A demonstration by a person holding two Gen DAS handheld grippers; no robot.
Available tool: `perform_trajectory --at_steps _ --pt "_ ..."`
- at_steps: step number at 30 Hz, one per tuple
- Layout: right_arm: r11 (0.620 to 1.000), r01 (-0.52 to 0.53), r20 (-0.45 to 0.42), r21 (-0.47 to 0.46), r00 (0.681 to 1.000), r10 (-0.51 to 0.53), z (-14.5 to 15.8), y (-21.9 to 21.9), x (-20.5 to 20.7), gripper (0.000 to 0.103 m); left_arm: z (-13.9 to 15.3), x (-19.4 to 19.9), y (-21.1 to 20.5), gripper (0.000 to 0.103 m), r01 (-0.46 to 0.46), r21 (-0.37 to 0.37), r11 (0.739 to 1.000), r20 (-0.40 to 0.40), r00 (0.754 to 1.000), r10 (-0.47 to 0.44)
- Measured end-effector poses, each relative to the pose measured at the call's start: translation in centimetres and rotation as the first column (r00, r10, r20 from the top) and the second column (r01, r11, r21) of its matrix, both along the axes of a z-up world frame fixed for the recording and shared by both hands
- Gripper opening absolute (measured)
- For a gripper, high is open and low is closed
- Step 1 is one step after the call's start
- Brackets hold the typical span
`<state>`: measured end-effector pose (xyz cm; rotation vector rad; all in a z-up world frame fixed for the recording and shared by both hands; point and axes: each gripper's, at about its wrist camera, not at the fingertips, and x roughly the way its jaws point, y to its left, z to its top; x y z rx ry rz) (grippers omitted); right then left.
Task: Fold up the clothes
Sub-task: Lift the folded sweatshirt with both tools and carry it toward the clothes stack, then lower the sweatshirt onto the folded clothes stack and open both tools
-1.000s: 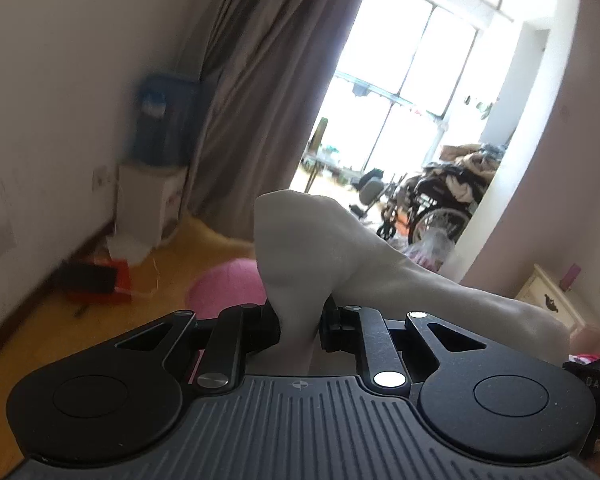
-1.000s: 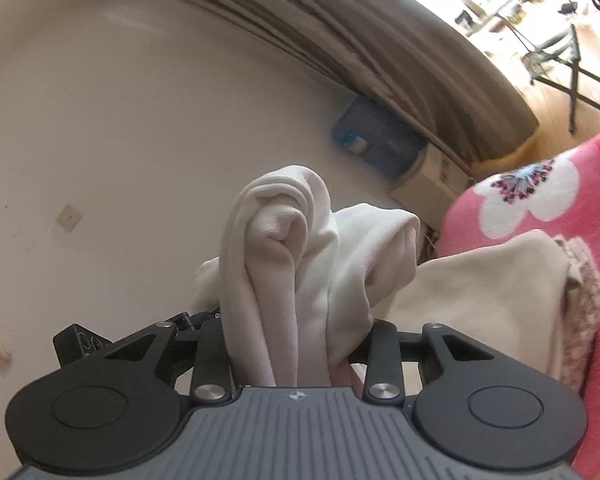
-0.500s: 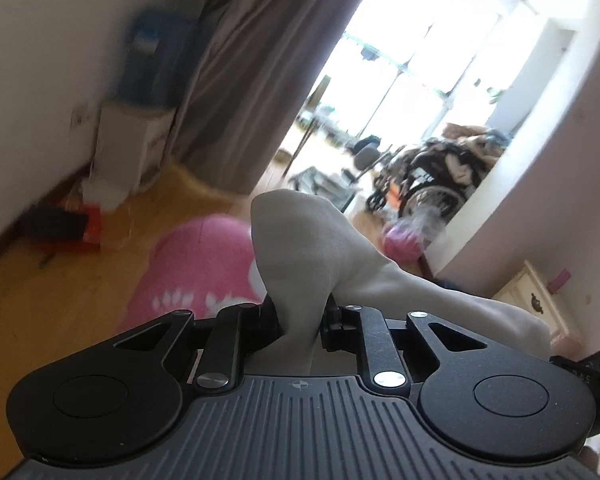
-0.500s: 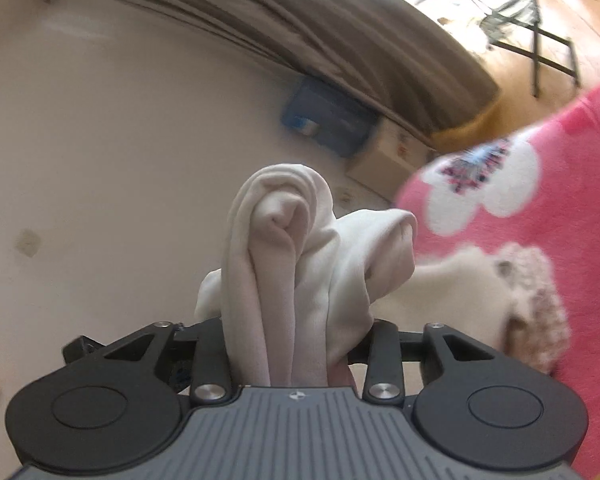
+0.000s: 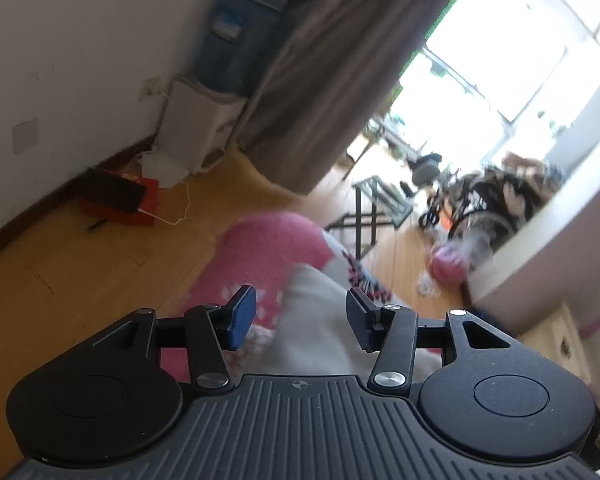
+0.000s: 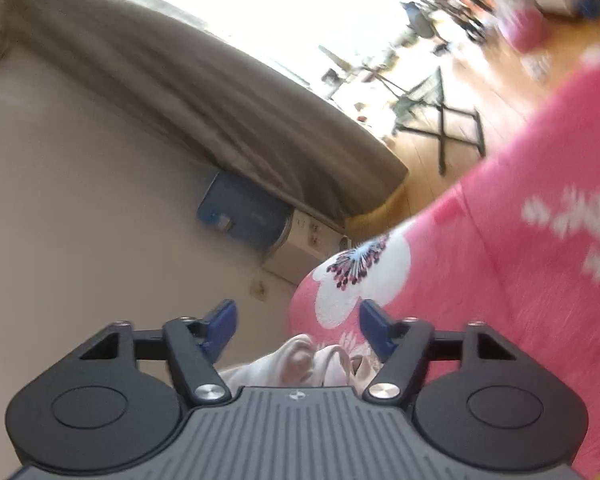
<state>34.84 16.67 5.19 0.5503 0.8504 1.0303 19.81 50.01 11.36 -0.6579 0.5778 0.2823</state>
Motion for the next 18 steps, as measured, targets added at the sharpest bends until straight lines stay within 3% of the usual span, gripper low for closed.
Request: perform_trajectory --at_steps 1,2,3,6,8,10,12,14,16,18 --pt "1.0 -0.017 0.039 -0.02 0.999 0.018 0.4 -0.1 -0.6 0.056 0.3 -1.0 0.2 0.05 0.009 0.002 1.0 0.015 1.0 -0.009" --pt "0.993 -0.098 0.132 -0.068 0.986 0.106 1.7 0.1 -2.7 0.052 0.7 -2.1 0.3 0.05 0.021 0.007 1.0 0.03 0.999 -0.022" --pt "0.978 -0.17 0.217 -0.121 0.957 0.193 2.7 0.3 -5.0 0.05 1.0 -3.4 -0.3 0.05 0.056 0.041 0.998 0.039 0.998 -0.057" --pt "0.9 -0.334 0.412 -0.28 0.805 0.427 3.8 1.4 -12.5 0.045 1.1 -7.3 -3.5 0.05 0.179 0.155 0.971 0.025 0.982 -0.185" --pt "0.846 -0.398 0.448 -0.355 0.722 0.527 2.3 2.3 -15.8 0.041 0.5 -9.5 -6.3 0.05 0.257 0.248 0.934 -0.019 0.965 -0.26" --pt "0.797 -0.393 0.444 -0.458 0.675 0.588 -0.6 3.4 -17.8 0.041 -1.2 -10.6 -9.6 0.05 0.325 0.371 0.87 -0.113 0.946 -0.305" --pt "0.78 -0.379 0.429 -0.498 0.674 0.601 -2.0 3.7 -18.2 0.041 -3.7 -10.9 -12.1 0.05 0.351 0.469 0.81 -0.189 0.936 -0.296" --pt "0.781 -0.377 0.422 -0.497 0.681 0.598 -2.2 3.4 -18.2 0.041 -4.4 -11.2 -13.2 0.05 0.356 0.503 0.787 -0.204 0.934 -0.292" --pt "0.817 -0.38 0.445 -0.433 0.699 0.56 -0.4 2.5 -17.7 0.041 -3.3 -11.6 -13.6 0.05 0.349 0.535 0.769 -0.181 0.937 -0.299" --pt "0.869 -0.332 0.475 -0.367 0.737 0.482 0.8 3.0 -16.3 0.041 -1.2 -11.6 -13.6 0.05 0.345 0.56 0.754 -0.144 0.936 -0.321"
